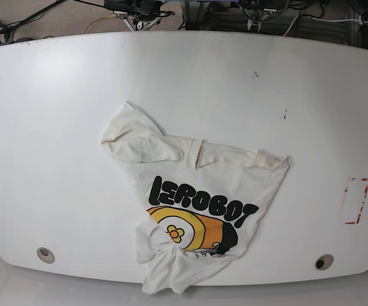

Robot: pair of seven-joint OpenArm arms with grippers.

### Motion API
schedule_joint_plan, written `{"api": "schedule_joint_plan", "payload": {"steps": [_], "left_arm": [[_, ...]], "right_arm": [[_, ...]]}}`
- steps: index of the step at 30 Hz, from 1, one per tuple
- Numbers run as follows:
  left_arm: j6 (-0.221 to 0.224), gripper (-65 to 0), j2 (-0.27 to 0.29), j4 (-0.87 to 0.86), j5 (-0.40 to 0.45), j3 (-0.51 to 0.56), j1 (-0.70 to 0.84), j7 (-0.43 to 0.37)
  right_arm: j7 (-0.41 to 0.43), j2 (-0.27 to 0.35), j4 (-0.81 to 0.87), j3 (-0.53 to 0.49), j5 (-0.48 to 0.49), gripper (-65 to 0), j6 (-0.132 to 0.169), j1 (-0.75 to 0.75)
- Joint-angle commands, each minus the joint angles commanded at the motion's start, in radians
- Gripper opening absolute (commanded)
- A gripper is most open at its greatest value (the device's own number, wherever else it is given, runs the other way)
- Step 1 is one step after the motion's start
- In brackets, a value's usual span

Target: Fold the T-shirt properly

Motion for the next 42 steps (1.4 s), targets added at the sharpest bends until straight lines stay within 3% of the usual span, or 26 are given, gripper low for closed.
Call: {"api": "schedule_joint_plan", "payload": {"steps": [7,16,21,42], "left_arm": [[0.001,-22.0,-0.001,0.013,0.002,0.003,0.009,0.003],[-0.001,-22.5,-0.007,0.024,0.005,0.008,0.001,-0.121],[-0.001,-22.5,-0.04,0.024,-0.001,0.001,0.006,-0.208],[-0.002,-22.6,-0.042,0.031,-0.004,-0.002,0.039,-0.217]], "right_arm": [[0.0,0.001,0.0,0.001,-0.001,-60.9,0.0,0.001],[0.001,-0.011,-0.022,0.004,0.005,-59.8,0.004,-0.015],[0.003,-0.011,-0.022,0.004,0.002,-59.8,0.004,-0.018],[0.005,-0.007,-0.021,0.002,-0.004,-59.8,0.0,-0.039]]}}
